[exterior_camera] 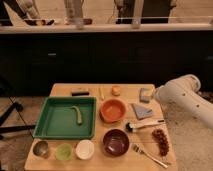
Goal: Place sponge in purple bowl
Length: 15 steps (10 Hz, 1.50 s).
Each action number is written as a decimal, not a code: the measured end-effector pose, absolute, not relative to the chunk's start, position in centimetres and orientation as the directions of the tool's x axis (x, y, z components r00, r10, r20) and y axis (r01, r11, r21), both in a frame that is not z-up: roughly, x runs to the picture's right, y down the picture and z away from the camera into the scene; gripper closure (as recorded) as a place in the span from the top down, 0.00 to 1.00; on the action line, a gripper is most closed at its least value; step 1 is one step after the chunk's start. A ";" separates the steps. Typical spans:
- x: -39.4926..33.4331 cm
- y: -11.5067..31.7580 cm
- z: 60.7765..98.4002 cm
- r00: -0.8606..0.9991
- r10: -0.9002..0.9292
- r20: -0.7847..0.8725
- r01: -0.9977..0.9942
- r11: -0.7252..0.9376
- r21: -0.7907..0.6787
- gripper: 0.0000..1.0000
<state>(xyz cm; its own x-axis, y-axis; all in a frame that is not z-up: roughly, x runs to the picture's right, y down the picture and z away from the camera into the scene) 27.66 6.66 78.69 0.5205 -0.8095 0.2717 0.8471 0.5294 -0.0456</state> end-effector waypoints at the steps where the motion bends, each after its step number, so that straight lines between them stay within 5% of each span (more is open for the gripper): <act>1: 27.9 6.6 79.4 0.514 -0.814 0.270 0.852 0.522 -0.047 0.80; 15: 26.2 3.6 83.6 0.265 -0.910 0.319 0.960 0.281 0.006 0.80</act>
